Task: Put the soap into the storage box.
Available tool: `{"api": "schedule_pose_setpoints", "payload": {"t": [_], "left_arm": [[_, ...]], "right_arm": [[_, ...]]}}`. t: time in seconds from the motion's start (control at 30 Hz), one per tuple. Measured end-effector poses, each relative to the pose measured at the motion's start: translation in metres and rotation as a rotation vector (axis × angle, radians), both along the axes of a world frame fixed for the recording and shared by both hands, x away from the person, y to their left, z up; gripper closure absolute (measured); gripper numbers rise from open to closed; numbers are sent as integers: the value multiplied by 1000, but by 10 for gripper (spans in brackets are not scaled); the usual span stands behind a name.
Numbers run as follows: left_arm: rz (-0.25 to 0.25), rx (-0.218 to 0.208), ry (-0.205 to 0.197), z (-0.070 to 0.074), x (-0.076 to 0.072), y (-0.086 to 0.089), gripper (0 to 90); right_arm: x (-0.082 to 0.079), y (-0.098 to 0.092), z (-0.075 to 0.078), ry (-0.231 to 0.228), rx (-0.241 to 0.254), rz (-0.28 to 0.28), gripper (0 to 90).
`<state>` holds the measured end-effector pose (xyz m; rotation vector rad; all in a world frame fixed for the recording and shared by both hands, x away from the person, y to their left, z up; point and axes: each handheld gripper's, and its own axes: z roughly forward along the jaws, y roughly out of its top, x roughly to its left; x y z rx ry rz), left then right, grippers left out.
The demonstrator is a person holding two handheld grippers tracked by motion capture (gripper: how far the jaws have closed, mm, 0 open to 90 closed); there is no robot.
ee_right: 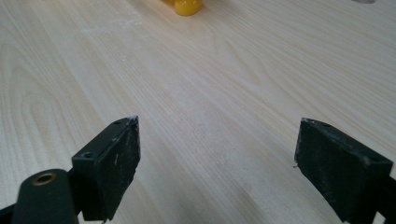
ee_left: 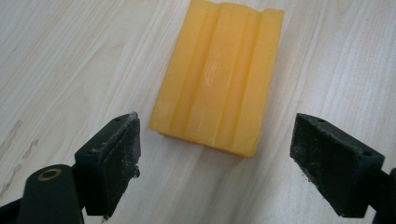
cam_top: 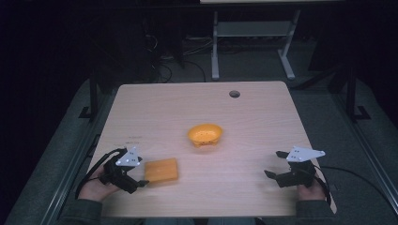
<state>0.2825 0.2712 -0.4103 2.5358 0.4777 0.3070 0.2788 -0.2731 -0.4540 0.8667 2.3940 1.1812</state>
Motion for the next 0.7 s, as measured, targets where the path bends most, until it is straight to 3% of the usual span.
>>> {"api": "schedule_pose_setpoints", "payload": {"t": [0.47,0.7], "left_arm": [[-46,24,18,0,13,-19,158],[-68,13,31,-3,20,-27,158]], "right_arm": [[-2,-2,1,6,24,-5,135],[-2,-4,2,5,28,-4,135]]}}
